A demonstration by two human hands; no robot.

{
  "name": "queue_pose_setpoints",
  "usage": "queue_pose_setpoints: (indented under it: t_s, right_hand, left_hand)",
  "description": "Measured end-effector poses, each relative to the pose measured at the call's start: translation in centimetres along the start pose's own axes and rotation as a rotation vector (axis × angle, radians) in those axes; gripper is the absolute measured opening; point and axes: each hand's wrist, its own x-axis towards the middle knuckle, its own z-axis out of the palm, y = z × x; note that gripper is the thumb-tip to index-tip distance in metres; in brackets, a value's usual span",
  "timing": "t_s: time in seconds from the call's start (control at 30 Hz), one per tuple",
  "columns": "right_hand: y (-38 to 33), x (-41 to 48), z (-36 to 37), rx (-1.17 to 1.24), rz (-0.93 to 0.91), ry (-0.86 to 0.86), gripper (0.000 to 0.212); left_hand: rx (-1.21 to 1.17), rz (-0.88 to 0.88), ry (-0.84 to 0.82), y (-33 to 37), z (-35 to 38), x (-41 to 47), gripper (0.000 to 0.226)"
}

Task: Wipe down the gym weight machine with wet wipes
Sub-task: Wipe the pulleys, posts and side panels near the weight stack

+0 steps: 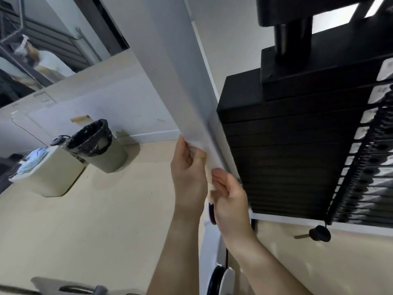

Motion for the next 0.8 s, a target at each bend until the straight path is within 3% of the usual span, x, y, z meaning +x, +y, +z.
queue_pose_setpoints:
  t_s: [0.1,0.2,0.4,0.5,0.63,0.7,0.77,0.8]
  right_hand:
    - [-0.2,-0.4,-0.5,-0.021,-0.031,-0.038,0.044]
    - [0.1,-0.8,-0.6,-0.180,-0.085,-0.010,0.037]
    - [1.9,-1.9,-2.5,-0.447,0.033,-0.051,0.063]
    - [2.0,-2.2,-3.1,-0.466,0.091,-0.153,0.074]
    - [2.3,-2.3,-4.7,-0.377,0.204,-0.319,0.080]
    - [2.3,-2.6,-5.7,-0.241,0.245,-0.333,0.070]
    - [1.7,-3.1,-6.5,-0.030,0.302,-0.289,0.053]
    - [1.2,-3.3,-6.7,0.076,0.346,-0.240,0.046]
  left_hand:
    - [0.081,-0.035,0.009,-1.3,-0.2,0.0,0.023]
    - [0.244,-0.186,-0.001,-3.5,-0.2,-1.1,0.022]
    - [0.413,-0.429,0.036,-6.3,-0.9,-3.0,0.015]
    - [0.671,-0.324,0.032,-6.0,-0.3,-3.8,0.017]
    - [1.172,-0.068,-0.140,-5.2,0.0,-5.7,0.023]
    - [1.261,0.074,-0.288,-6.0,-0.2,-6.4,0.033]
    - [1.310,0.321,-0.236,-6.8,-0.2,-6.5,0.023]
    - [1.355,0.353,-0.194,-6.7,-0.2,-6.7,0.017]
